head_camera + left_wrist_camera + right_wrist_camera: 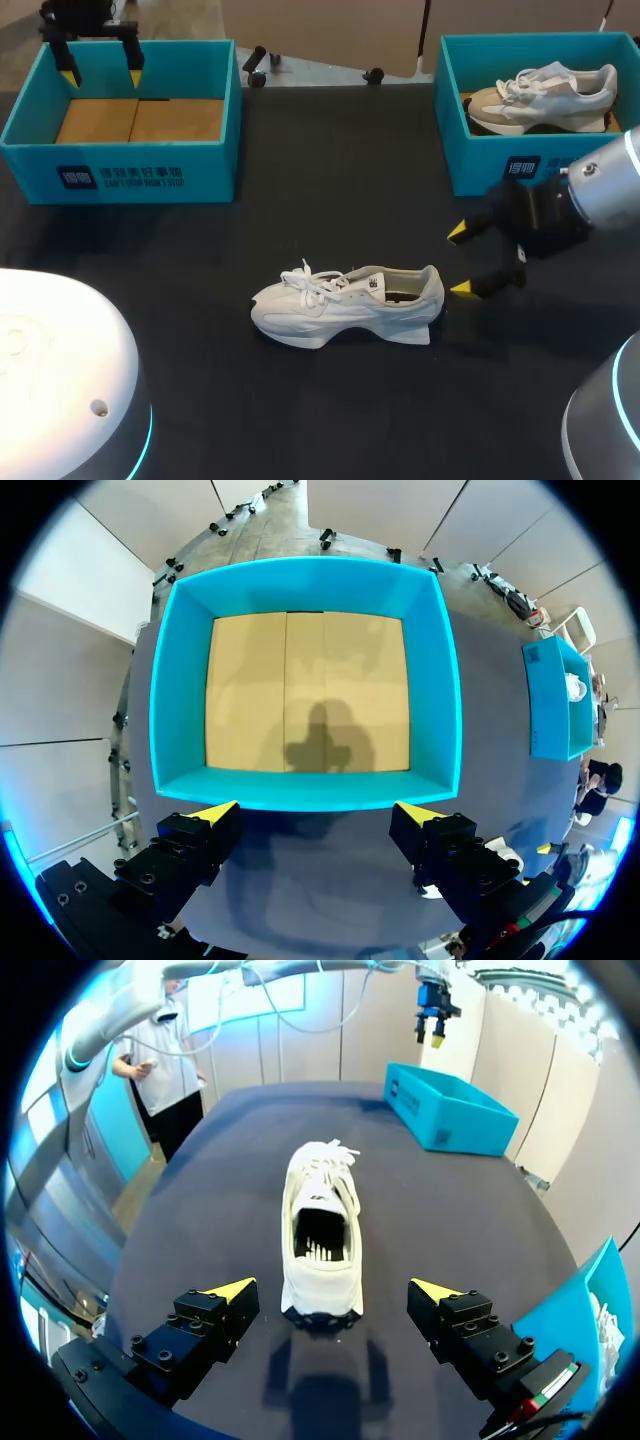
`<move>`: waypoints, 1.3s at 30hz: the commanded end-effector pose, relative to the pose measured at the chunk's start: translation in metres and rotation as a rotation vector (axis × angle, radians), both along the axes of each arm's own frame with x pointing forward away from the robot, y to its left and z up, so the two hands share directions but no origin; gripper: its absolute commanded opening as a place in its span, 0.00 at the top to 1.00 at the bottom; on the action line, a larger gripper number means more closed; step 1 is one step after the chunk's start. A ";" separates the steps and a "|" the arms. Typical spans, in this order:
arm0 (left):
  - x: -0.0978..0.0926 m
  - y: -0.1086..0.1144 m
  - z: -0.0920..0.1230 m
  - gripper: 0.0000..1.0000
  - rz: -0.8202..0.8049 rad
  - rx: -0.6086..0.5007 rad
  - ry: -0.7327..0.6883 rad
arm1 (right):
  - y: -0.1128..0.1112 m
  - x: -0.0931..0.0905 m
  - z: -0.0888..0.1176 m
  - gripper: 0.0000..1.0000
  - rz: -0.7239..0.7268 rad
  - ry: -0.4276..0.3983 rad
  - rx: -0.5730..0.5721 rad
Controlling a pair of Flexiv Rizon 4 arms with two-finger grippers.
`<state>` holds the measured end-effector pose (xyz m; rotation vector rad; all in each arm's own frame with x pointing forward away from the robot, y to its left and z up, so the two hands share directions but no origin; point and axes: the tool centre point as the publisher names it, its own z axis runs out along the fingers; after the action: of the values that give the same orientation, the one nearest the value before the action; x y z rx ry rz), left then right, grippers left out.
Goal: Take the shoe out of the shoebox, open the shoe tongue, remove and reinsert the insole, then place the shoe into the shoebox
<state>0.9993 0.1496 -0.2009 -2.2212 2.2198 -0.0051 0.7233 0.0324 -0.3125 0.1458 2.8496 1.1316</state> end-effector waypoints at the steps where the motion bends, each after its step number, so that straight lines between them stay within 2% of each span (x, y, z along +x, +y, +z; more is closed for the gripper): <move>1: 0.000 0.000 0.001 0.00 0.000 0.001 0.001 | -0.002 -0.003 -0.002 0.00 -0.001 -0.012 0.050; 10: 0.000 0.000 0.001 0.00 0.000 0.001 0.001 | -0.002 -0.003 -0.002 0.00 -0.001 -0.012 0.050; 12: 0.000 0.000 0.001 0.00 0.000 0.001 0.001 | -0.010 -0.005 -0.012 0.00 0.014 -0.058 -0.015; 19: 0.000 0.000 0.001 0.00 0.000 0.001 0.001 | -0.026 -0.009 -0.033 0.00 0.022 -0.146 0.002; 29: 0.000 0.000 0.001 0.00 0.000 0.001 0.001 | -0.033 -0.009 -0.068 0.00 0.029 -0.116 0.036; 39: 0.000 0.000 0.001 0.00 0.000 0.001 0.001 | -0.044 -0.007 -0.087 0.00 -0.034 -0.103 0.048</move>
<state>0.9993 0.1497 -0.2010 -2.2212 2.2198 -0.0050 0.7173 -0.0141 -0.3954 0.1225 2.7300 1.1670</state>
